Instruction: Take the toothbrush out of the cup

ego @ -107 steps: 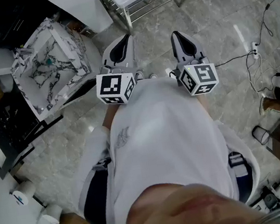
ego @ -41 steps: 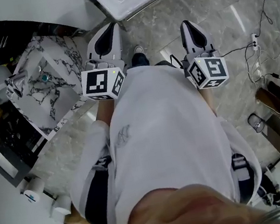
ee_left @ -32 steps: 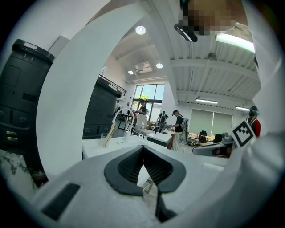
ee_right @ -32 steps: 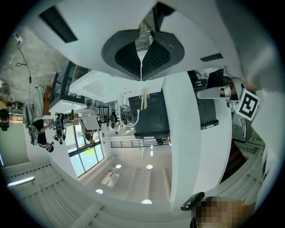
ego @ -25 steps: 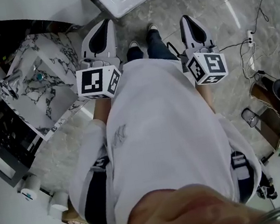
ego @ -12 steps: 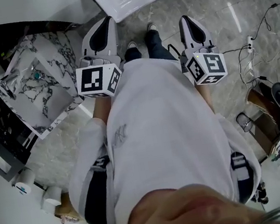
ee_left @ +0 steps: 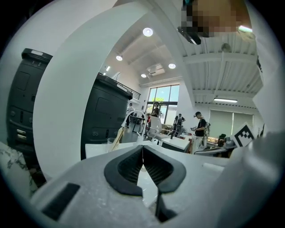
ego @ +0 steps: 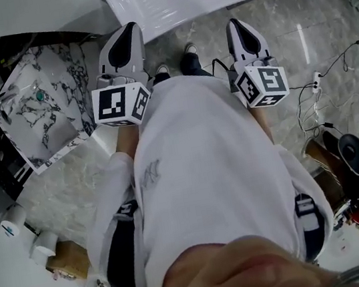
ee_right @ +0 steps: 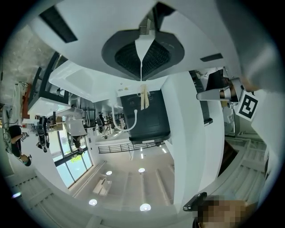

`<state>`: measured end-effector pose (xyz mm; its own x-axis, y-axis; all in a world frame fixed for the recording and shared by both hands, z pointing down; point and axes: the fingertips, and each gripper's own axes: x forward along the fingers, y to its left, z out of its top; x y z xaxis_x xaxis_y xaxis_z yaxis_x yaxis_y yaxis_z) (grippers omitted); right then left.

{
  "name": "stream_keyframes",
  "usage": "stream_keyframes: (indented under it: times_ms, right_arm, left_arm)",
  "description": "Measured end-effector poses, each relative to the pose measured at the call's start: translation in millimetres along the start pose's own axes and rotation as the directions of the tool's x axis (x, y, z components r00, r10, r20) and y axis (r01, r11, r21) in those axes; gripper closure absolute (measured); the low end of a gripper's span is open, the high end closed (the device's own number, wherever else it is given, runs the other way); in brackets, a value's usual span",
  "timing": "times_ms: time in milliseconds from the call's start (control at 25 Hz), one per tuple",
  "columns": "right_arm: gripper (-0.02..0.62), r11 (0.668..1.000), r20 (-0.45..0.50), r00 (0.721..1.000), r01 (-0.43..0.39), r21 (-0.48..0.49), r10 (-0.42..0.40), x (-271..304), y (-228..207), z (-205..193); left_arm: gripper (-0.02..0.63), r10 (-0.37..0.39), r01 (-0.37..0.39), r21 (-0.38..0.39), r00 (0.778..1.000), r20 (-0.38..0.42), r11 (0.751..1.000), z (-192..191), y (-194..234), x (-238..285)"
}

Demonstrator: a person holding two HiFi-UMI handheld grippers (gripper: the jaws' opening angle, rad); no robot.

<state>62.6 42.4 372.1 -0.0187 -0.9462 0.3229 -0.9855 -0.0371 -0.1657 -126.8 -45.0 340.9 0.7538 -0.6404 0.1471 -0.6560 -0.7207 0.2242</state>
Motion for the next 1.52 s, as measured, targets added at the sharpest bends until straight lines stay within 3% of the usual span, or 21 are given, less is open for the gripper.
stream_keyframes:
  times_ms: [280,600,1120,1520]
  right_arm:
    - [0.580,0.996,0.007,0.997,-0.082,-0.016,0.082,18,-46,17]
    - [0.580,0.990,0.003,0.990,-0.144,-0.006,0.144,23,-84,21]
    - [0.580,0.989,0.004,0.990,-0.143,0.022,0.143,18,-108,18]
    - [0.580,0.987,-0.020,0.987,-0.160,0.011,0.160,54,-99,27]
  left_arm:
    - [0.591,0.105,-0.106,0.003,0.994,0.037,0.994,9,-14,32]
    - [0.591,0.176,-0.177,0.010,0.983,0.054,0.984,11,-38,53]
    - [0.591,0.181,-0.183,0.026,0.982,0.053,0.983,12,-56,67]
    - [0.591,0.201,-0.201,-0.002,0.979,0.041,0.980,12,-24,83]
